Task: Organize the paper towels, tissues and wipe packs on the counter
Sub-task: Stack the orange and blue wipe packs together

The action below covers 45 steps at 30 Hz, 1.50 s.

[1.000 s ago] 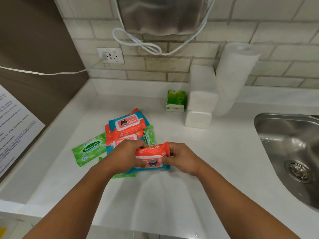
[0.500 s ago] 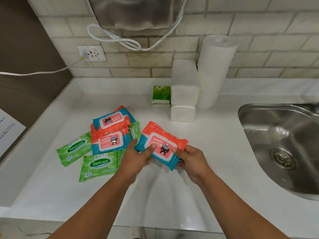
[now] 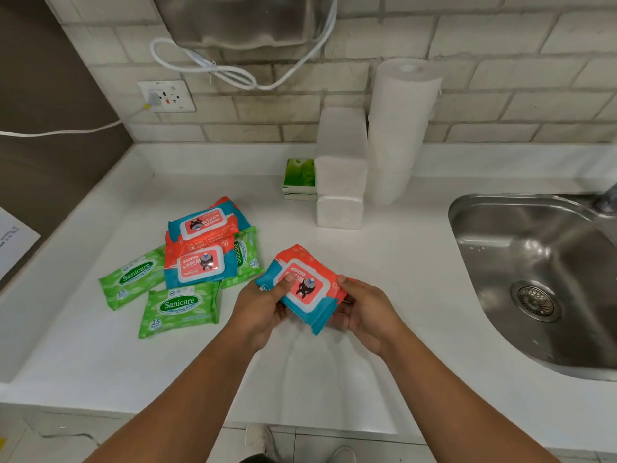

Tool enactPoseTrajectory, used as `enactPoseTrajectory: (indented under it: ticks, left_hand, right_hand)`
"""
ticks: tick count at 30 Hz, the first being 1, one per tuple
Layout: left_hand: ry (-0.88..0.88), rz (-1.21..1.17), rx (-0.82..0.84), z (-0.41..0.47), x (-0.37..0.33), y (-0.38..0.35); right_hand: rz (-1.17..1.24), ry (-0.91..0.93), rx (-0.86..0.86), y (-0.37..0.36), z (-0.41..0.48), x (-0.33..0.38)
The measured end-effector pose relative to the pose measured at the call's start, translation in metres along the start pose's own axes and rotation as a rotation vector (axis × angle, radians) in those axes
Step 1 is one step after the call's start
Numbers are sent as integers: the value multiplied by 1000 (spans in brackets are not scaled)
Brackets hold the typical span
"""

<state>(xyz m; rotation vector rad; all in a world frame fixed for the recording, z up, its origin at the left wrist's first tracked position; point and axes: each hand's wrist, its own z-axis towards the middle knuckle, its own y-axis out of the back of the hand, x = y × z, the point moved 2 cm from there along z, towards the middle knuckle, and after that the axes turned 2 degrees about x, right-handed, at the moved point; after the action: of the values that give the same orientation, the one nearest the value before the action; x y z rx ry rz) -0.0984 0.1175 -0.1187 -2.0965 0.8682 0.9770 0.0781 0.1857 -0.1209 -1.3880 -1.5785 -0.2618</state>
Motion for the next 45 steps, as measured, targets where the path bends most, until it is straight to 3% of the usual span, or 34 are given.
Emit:
enactPoseTrajectory:
  ticks: [6,18,23,28,38,45]
  left_hand:
    - [0,-21,-61,2,1,6]
    - [124,412,182,-20,24,7]
    - [194,395,111,-20,33,14]
    - [294,321,79,-19,39,16]
    - [362,389,46,-23,40,22]
    - [265,464,71,-22,35,21]
  right_hand:
    - [-284,-79,142,7,-3,11]
    - [-460,-274,30,2,-7,-11]
    - [-544,-333,79,0,-12,-16]
    - [-568,-379,85,0,-15,-16]
    - [-538,-351,79,-1,-13,-22]
    - [-447,-313,-20,-3,-8,-29]
